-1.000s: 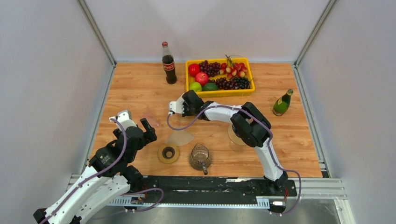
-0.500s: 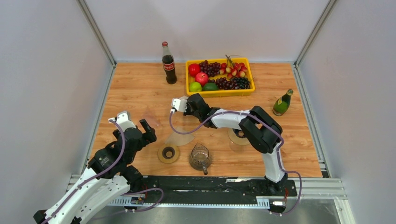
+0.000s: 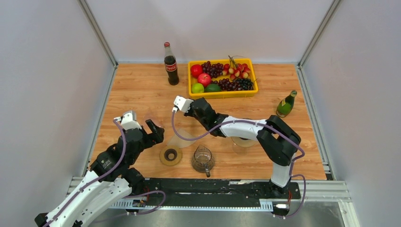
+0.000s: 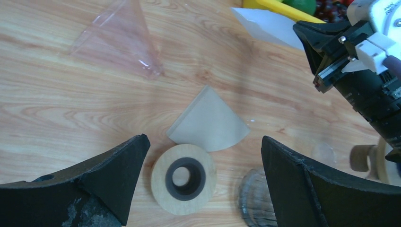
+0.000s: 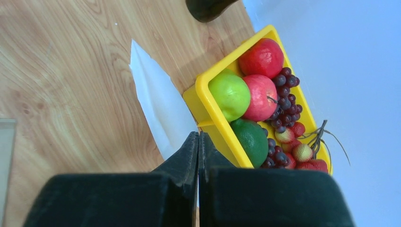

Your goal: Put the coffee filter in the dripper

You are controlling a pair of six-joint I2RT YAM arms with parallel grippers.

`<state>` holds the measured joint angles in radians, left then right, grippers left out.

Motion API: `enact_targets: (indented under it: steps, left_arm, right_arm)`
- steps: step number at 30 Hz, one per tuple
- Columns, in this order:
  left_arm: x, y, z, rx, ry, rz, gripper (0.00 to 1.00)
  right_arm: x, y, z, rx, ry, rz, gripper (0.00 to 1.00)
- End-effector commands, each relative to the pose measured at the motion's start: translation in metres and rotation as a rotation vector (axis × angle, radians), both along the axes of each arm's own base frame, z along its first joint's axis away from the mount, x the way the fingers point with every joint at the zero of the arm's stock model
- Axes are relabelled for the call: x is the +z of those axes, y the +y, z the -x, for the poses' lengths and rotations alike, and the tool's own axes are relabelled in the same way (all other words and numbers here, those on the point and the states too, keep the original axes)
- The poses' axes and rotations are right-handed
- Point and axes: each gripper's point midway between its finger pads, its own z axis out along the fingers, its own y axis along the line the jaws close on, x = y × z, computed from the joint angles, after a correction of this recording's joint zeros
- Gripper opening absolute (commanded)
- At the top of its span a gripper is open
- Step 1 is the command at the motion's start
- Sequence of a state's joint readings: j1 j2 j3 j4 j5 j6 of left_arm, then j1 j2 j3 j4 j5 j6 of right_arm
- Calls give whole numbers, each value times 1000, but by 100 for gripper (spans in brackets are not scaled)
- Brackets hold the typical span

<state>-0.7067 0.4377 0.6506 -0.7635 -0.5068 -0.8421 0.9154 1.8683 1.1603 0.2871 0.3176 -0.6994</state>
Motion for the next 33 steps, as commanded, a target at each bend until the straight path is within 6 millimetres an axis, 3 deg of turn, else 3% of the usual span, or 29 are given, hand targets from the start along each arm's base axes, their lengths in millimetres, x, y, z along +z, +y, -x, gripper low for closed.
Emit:
enact_targets:
  steps: [1, 13, 22, 33]
  left_arm:
    - [19, -23, -9, -82, -76, 78, 100]
    - [20, -65, -29, -138, -66, 203, 100]
    - [-14, -104, -52, -161, 51, 233, 100]
    - [-27, -121, -78, -125, 73, 240, 100]
  right_arm:
    - [28, -9, 19, -87, 21, -137, 0]
    - [-3, -22, 57, -130, 236, -275, 0]
    - [-18, -32, 58, -195, 263, -274, 0]
    - [-17, -42, 54, -246, 269, -292, 0]
